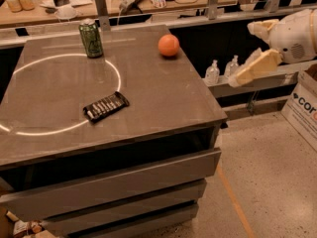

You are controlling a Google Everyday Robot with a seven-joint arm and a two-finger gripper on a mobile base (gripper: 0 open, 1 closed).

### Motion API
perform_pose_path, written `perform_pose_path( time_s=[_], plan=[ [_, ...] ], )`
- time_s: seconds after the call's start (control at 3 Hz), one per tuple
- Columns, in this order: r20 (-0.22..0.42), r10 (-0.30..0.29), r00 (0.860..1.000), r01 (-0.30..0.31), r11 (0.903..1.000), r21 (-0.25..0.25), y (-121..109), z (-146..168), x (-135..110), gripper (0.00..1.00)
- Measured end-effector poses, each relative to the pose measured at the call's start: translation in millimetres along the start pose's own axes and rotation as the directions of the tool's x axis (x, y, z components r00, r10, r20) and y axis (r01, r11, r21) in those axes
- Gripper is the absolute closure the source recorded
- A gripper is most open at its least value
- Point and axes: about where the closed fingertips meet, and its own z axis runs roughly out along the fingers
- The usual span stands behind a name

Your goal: Move orange near rxbar chocolate

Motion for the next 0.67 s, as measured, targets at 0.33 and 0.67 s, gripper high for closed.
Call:
perform_pose_path(
  time_s=[0.33,0.67],
  plan=[
    [0.079,0.031,0.996,-0.031,0.9995,-0.012,-12.8,12.9,-2.5,0.00],
    [0.075,0.029,0.997,-0.028,0.9995,-0.012,-11.5,12.6,-3.0,0.00]
  ],
)
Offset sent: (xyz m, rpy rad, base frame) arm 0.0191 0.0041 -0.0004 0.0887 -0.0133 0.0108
